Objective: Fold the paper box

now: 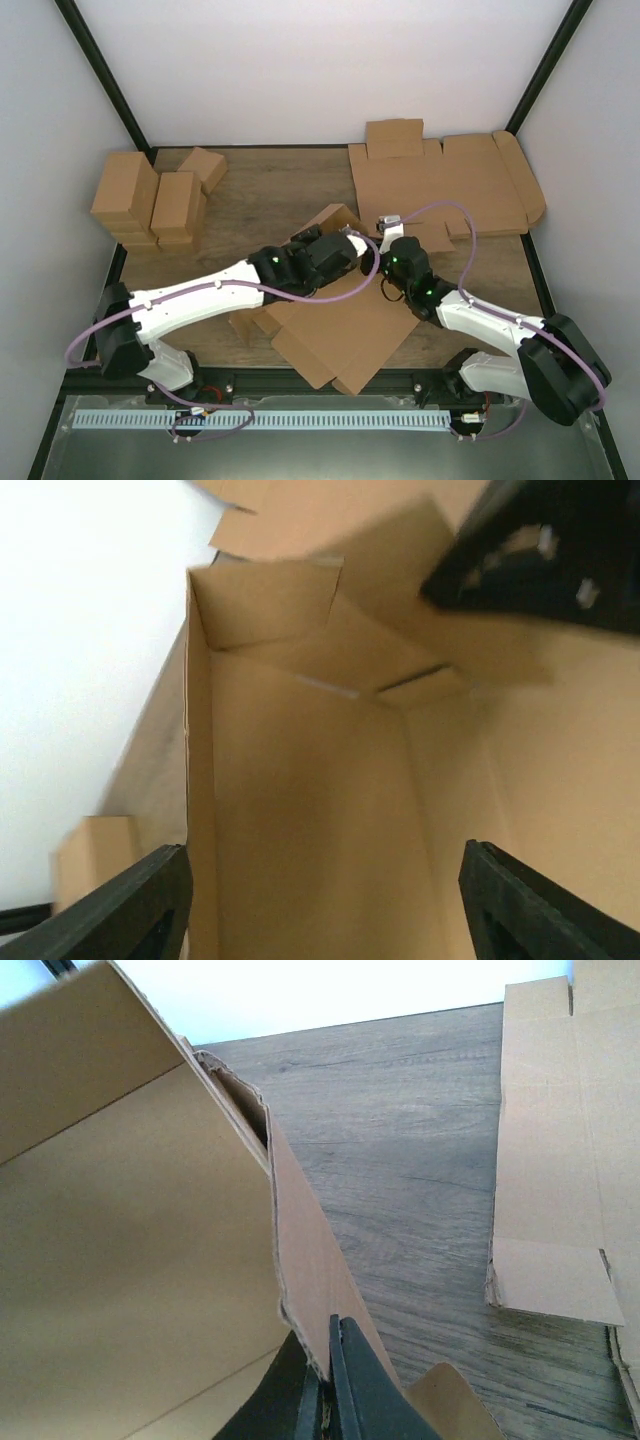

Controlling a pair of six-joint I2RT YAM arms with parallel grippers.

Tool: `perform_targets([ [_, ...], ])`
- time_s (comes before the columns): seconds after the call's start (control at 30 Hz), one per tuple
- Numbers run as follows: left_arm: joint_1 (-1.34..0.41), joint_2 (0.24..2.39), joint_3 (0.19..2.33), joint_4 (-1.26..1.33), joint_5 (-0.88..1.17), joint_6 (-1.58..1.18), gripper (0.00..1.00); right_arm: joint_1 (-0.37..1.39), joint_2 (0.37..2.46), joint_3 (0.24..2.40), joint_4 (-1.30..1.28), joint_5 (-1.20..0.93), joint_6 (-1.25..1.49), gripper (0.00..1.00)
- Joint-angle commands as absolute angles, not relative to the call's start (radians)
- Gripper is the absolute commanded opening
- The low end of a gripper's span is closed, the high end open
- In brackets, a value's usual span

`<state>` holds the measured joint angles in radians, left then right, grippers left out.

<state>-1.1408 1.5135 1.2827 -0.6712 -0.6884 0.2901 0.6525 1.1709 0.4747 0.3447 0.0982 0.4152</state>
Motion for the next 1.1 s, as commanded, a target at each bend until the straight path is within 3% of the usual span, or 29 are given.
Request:
perform_targets([
  [0.0, -1.117, 1.433, 1.396, -0.77, -0.428, 0.143, 0.81, 0.667, 1.155, 0.459, 0.384, 0.095, 0.338, 0.01],
  [0.2, -0.99, 1.367, 1.492, -0.802, -0.132, 0.007, 0.87, 0.666, 1.162, 0.445, 0.421, 0.093, 0.29, 0.01],
  [0.4, -0.64, 1.31, 1.473, -0.733, 0.244, -0.13, 0.92, 0.667, 1.166, 0.437, 0.439, 0.07, 0.28, 0.01],
  [0.53, -0.505, 1.36, 1.405, -0.662, 0.468, -0.175, 0.93, 0.666, 1.165, 0.439, 0.441, 0.058, 0.279, 0.01],
  [0.77, -0.412, 1.419, 1.273, -0.547, 0.628, -0.191, 0.87, 0.666, 1.166, 0.437, 0.438, 0.046, 0.28, 0.01],
  [0.93, -0.414, 1.473, 1.225, -0.554, 0.687, -0.162, 0.72, 0.666, 1.173, 0.443, 0.434, 0.032, 0.281, 0.01],
  [1.07, -0.414, 1.485, 1.195, -0.545, 0.694, -0.16, 0.66, 0.666, 1.179, 0.444, 0.437, 0.015, 0.277, 0.01],
])
